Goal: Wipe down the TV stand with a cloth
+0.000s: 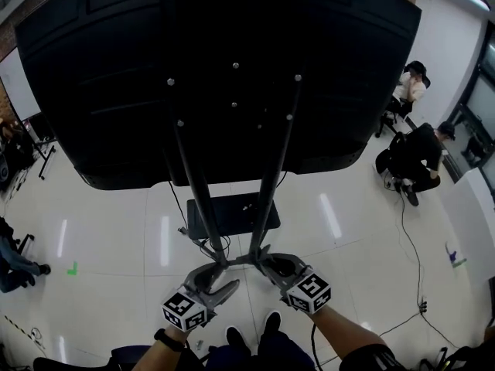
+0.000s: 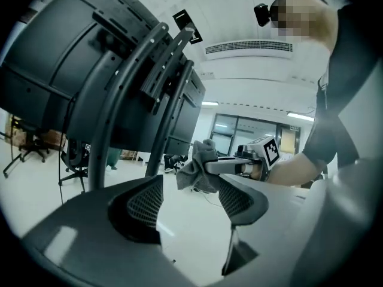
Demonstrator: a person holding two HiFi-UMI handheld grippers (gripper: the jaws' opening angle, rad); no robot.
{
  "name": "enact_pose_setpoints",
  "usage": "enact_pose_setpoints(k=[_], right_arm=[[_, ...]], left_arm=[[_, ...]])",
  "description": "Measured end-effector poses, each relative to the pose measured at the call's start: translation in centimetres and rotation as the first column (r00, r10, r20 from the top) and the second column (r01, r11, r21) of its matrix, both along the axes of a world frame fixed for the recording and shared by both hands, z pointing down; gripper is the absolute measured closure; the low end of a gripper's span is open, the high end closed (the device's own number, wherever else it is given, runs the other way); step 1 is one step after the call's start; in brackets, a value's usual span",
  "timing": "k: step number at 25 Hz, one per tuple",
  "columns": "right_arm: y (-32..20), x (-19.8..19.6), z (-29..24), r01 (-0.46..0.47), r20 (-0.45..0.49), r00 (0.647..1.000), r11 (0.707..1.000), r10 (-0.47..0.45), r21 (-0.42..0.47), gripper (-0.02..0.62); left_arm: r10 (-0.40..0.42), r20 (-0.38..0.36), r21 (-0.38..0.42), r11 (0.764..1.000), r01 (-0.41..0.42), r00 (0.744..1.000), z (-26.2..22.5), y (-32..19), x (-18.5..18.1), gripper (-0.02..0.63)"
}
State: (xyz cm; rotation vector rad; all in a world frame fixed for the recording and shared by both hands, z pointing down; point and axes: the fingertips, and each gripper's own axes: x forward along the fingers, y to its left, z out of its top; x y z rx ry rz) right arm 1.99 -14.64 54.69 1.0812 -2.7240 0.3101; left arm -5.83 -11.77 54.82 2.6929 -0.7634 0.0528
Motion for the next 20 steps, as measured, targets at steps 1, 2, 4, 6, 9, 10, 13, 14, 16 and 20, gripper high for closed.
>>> enact_pose_setpoints(k=[1, 2, 4, 6, 9, 10, 13, 14, 16, 20], right_arm=[[1.0, 0.3, -1.2, -0.001, 0.01, 1.0, 1.0, 0.001, 0.013, 0.561], [2.0, 0.7, -2.3, -0.004, 0.02, 1.0, 1.0, 0.004, 0.023, 0.561], [4.0, 1.4, -4.2, -0.015, 0.045, 0.999, 0.999, 0.014, 0.035, 0.561], [6.0, 1.9, -5.9, -0.026, 0.075, 0.997, 0.999, 0.023, 0.047, 0.561], [8.9, 2.7, -8.0, -0.041, 0.122, 0.992, 0.997, 0.034, 0.063, 0.561], [9.7, 2.9, -8.6, -0.044, 0.137, 0.99, 0.997, 0.034, 0.068, 0.561], [12.1, 3.8, -9.4, -0.039, 0.174, 0.984, 0.997, 0.026, 0.074, 0.561], [12.8, 4.1, -9.4, -0.034, 0.181, 0.983, 0.997, 0.021, 0.071, 0.562], [14.2, 4.9, -9.4, -0.02, 0.181, 0.983, 0.998, 0.008, 0.065, 0.563], [17.2, 6.6, -9.7, 0.008, 0.176, 0.984, 0.997, -0.021, 0.072, 0.563]], left_arm=[[0.002, -0.004, 0.011, 1.0, -0.002, 1.0, -1.1, 0.9, -0.2, 0.293], [0.002, -0.008, 0.023, 1.0, -0.002, 1.0, -2.0, 1.8, -0.4, 0.293], [-0.004, -0.024, 0.041, 0.999, 0.005, 1.0, -3.4, 3.4, -0.9, 0.293], [-0.016, -0.044, 0.055, 0.998, 0.018, 0.999, -4.8, 4.8, -1.4, 0.293], [-0.035, -0.048, 0.072, 0.997, 0.038, 0.998, -6.9, 7.2, -1.5, 0.295], [-0.04, -0.046, 0.078, 0.996, 0.044, 0.998, -7.4, 8.0, -1.4, 0.295], [-0.071, -0.066, 0.071, 0.995, 0.075, 0.995, -7.6, 10.3, -1.2, 0.298], [-0.088, -0.074, 0.062, 0.994, 0.093, 0.993, -7.7, 11.1, -1.0, 0.298], [-0.125, -0.082, 0.053, 0.99, 0.13, 0.989, -8.2, 12.7, -0.6, 0.299], [-0.174, -0.087, 0.06, 0.982, 0.18, 0.981, -9.2, 15.9, 0.7, 0.299]])
